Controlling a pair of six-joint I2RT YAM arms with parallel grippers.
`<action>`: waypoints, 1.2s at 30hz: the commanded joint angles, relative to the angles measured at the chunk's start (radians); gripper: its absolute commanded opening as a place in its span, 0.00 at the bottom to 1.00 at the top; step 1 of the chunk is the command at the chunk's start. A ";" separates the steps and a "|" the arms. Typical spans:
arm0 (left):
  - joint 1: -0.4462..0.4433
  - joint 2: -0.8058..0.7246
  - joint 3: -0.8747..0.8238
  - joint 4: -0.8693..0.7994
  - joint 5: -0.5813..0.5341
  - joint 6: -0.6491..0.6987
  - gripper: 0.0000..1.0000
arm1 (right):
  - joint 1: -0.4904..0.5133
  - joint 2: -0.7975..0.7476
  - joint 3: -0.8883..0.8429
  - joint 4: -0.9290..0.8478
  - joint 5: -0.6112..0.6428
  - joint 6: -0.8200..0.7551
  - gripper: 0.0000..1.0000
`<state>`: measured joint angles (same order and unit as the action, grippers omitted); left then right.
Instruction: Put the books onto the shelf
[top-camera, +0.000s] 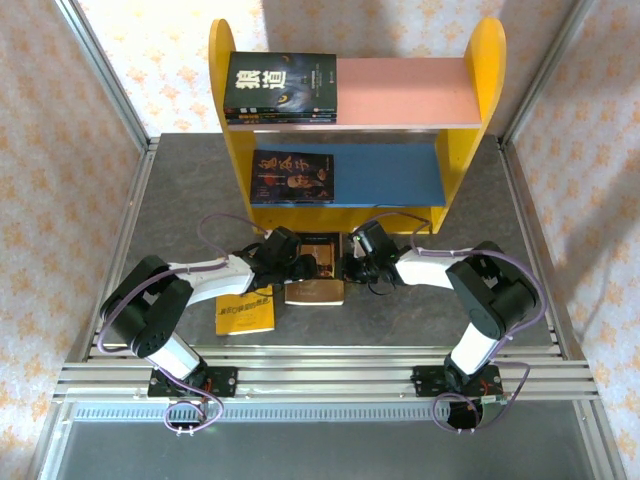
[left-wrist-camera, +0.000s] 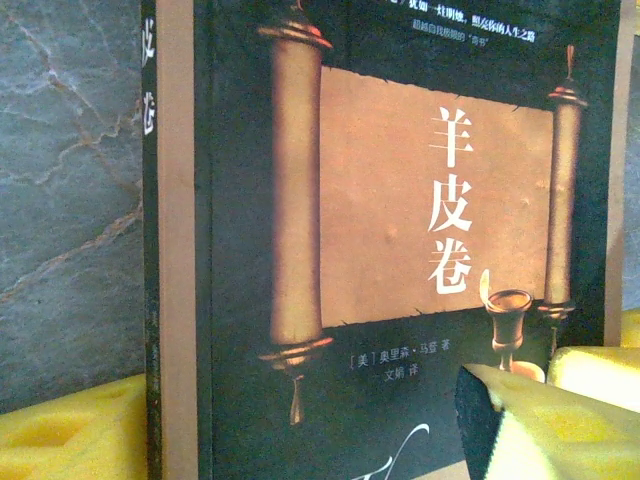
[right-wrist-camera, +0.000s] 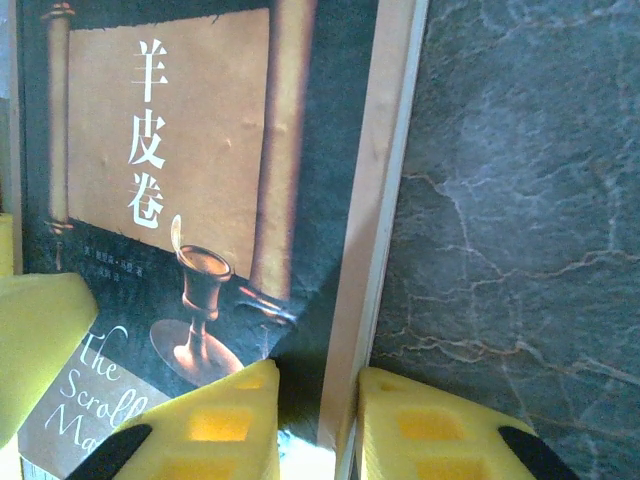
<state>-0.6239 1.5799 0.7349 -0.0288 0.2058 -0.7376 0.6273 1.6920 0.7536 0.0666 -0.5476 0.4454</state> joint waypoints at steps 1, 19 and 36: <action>-0.044 -0.057 0.006 0.207 0.153 -0.026 0.72 | 0.058 0.101 -0.031 0.028 -0.058 0.005 0.21; -0.048 -0.138 -0.001 0.074 0.045 0.032 0.63 | 0.063 0.078 -0.030 -0.010 0.002 -0.005 0.36; -0.048 -0.135 0.010 0.027 0.004 0.070 0.20 | 0.063 0.037 -0.008 -0.104 0.074 -0.043 0.52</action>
<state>-0.6548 1.4479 0.7155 0.0017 0.2150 -0.6998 0.6628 1.6814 0.7662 0.0750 -0.5282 0.4370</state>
